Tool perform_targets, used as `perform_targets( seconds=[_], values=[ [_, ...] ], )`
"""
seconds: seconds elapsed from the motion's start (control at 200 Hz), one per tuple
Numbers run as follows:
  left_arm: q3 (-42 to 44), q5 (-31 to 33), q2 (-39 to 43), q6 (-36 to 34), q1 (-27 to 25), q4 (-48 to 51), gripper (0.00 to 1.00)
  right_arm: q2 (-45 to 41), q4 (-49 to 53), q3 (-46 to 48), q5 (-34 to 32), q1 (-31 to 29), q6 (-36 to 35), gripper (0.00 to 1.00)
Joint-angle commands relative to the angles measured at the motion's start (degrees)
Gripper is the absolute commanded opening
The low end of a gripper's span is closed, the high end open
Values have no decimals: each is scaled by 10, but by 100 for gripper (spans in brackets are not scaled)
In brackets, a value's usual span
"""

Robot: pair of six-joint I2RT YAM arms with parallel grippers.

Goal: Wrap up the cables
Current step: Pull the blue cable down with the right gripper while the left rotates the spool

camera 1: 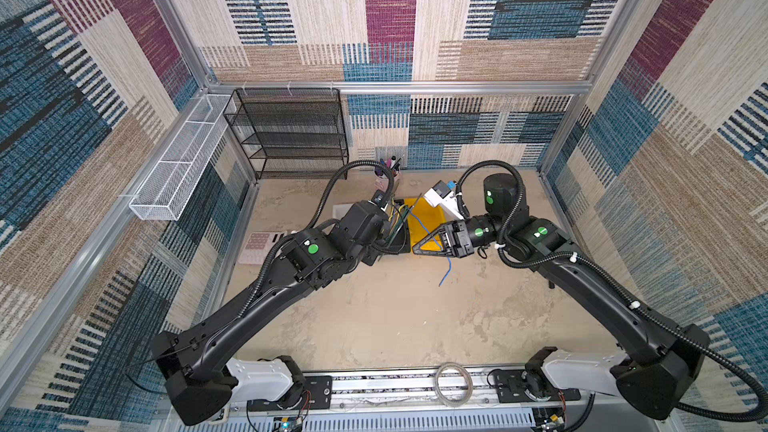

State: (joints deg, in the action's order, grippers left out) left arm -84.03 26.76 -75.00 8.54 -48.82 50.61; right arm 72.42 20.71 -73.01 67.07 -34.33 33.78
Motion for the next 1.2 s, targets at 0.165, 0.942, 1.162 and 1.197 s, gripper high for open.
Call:
perform_targets(
  seconds=[0.165, 0.942, 1.162, 1.197],
  values=[
    [-33, -62, -44, 162, 4, -103, 0, 17, -76, 31, -74, -92, 22, 0],
    [94, -308, 103, 426, 107, -330, 0, -55, 13, 139, -348, -102, -119, 7],
    [90, -372, 103, 409, 135, -324, 0, -65, 29, 140, -338, -101, -140, 16],
    [83, -387, 96, 400, 134, -321, 0, -64, 20, 143, -324, -101, -139, 16]
  ],
)
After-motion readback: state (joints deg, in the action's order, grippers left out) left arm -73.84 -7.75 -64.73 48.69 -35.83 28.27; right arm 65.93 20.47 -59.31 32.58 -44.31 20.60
